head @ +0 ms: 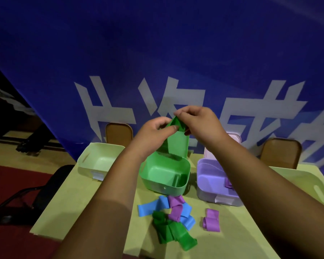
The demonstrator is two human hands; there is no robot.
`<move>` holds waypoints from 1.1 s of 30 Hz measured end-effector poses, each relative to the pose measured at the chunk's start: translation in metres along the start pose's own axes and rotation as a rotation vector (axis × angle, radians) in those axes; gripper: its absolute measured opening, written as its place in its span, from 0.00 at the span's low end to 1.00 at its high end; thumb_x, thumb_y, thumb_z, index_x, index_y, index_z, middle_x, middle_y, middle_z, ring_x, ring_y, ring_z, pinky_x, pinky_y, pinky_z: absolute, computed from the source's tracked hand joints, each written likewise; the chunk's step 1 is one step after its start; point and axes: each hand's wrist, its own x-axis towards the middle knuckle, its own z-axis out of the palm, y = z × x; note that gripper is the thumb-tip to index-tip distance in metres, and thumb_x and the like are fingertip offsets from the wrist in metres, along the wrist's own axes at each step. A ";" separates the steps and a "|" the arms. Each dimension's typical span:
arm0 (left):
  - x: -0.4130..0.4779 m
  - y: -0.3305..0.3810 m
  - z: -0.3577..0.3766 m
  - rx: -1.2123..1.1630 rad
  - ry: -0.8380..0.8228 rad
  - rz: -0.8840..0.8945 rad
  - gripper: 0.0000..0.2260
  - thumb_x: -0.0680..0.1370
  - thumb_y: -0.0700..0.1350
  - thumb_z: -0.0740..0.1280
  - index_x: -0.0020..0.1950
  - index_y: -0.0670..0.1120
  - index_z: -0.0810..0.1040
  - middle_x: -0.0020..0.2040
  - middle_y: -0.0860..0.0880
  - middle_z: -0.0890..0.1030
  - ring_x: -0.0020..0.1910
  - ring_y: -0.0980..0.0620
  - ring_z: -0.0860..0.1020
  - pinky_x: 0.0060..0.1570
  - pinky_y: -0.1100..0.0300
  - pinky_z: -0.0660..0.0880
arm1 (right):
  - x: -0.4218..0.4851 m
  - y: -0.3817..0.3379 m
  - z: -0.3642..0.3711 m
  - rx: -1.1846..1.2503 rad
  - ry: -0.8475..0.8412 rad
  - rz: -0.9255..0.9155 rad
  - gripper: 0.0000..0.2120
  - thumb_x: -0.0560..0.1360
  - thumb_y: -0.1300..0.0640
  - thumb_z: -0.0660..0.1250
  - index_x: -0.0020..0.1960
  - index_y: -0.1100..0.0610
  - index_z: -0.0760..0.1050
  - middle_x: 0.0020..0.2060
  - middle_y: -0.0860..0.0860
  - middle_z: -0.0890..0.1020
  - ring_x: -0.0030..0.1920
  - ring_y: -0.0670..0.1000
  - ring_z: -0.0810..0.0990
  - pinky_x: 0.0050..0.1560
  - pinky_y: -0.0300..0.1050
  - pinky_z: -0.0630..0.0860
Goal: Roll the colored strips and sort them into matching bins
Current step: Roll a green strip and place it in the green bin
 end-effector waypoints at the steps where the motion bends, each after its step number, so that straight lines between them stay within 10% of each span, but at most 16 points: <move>1: 0.001 0.005 0.000 -0.020 -0.008 -0.002 0.06 0.82 0.52 0.71 0.54 0.54 0.87 0.49 0.49 0.88 0.50 0.49 0.86 0.54 0.47 0.80 | 0.000 -0.002 -0.002 0.035 0.001 -0.005 0.07 0.83 0.49 0.71 0.54 0.50 0.87 0.44 0.48 0.88 0.45 0.52 0.87 0.46 0.49 0.86; 8: 0.003 0.041 0.008 -0.223 0.073 -0.005 0.08 0.85 0.46 0.68 0.56 0.48 0.87 0.47 0.44 0.89 0.49 0.46 0.87 0.55 0.49 0.82 | 0.005 -0.001 -0.013 0.319 0.095 0.001 0.16 0.80 0.51 0.76 0.65 0.53 0.82 0.52 0.56 0.87 0.49 0.51 0.87 0.50 0.50 0.85; 16: 0.002 0.073 0.016 -0.253 0.072 0.015 0.09 0.86 0.46 0.67 0.56 0.45 0.87 0.47 0.43 0.89 0.48 0.43 0.88 0.53 0.47 0.83 | 0.007 -0.007 -0.025 0.533 0.185 -0.028 0.07 0.81 0.61 0.71 0.52 0.51 0.86 0.48 0.55 0.89 0.48 0.54 0.88 0.55 0.59 0.84; 19: 0.008 0.075 0.016 -0.032 0.079 0.074 0.10 0.83 0.52 0.69 0.52 0.49 0.87 0.46 0.45 0.87 0.48 0.47 0.85 0.60 0.39 0.81 | 0.007 -0.015 -0.031 0.452 0.224 -0.094 0.06 0.80 0.61 0.72 0.51 0.51 0.86 0.47 0.55 0.89 0.46 0.51 0.86 0.52 0.55 0.85; 24: 0.009 0.087 0.018 -0.088 0.087 0.212 0.10 0.84 0.39 0.70 0.62 0.50 0.85 0.54 0.52 0.88 0.55 0.56 0.86 0.57 0.58 0.84 | 0.004 -0.024 -0.042 0.260 0.193 -0.213 0.07 0.79 0.60 0.72 0.51 0.49 0.86 0.44 0.50 0.88 0.47 0.52 0.85 0.51 0.53 0.85; 33: 0.011 0.087 0.025 -0.150 0.050 0.219 0.08 0.85 0.40 0.69 0.62 0.48 0.86 0.52 0.50 0.89 0.52 0.54 0.88 0.51 0.62 0.84 | 0.002 -0.026 -0.061 0.127 0.206 -0.272 0.07 0.81 0.58 0.73 0.53 0.47 0.87 0.46 0.47 0.87 0.45 0.45 0.84 0.44 0.42 0.82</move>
